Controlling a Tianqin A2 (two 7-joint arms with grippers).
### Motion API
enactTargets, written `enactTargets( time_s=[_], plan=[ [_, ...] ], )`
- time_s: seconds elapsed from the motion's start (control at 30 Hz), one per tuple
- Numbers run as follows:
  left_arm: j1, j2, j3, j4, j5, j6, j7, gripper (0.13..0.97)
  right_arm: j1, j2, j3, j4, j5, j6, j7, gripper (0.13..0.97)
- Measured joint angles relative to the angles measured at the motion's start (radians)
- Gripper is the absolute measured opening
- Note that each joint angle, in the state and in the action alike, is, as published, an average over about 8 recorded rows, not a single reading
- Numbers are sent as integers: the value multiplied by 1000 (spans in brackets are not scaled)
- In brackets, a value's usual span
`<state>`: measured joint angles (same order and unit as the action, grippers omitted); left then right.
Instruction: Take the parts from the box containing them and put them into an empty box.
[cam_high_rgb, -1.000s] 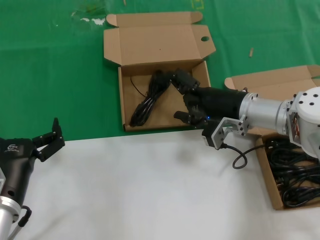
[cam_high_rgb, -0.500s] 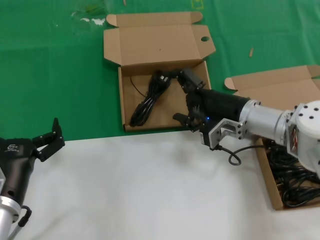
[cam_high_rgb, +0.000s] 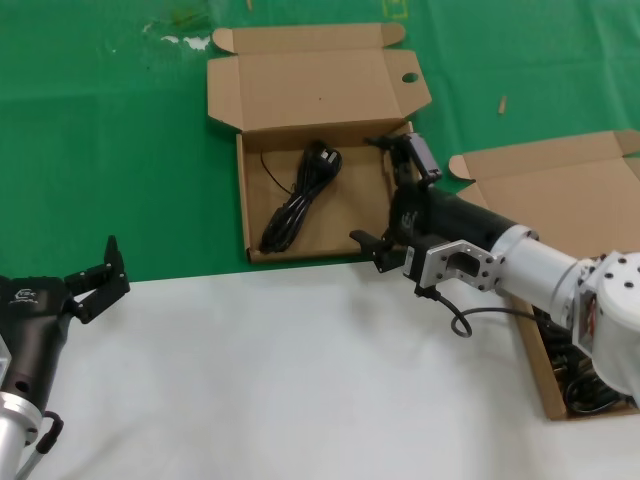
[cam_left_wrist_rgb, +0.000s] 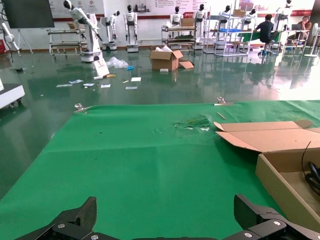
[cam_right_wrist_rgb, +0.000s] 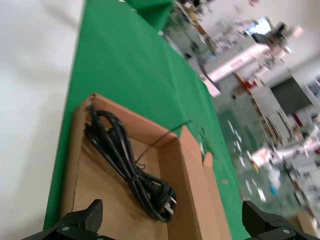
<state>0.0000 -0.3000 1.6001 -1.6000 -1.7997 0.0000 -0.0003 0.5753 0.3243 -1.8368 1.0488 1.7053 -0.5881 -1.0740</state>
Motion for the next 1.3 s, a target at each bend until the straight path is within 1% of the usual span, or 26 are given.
enactTargets(
  time_s=[1.3],
  plan=[
    [0,0,0,0,0,0,0,966,-426,-18,175,408,70,436,795,966]
  ],
)
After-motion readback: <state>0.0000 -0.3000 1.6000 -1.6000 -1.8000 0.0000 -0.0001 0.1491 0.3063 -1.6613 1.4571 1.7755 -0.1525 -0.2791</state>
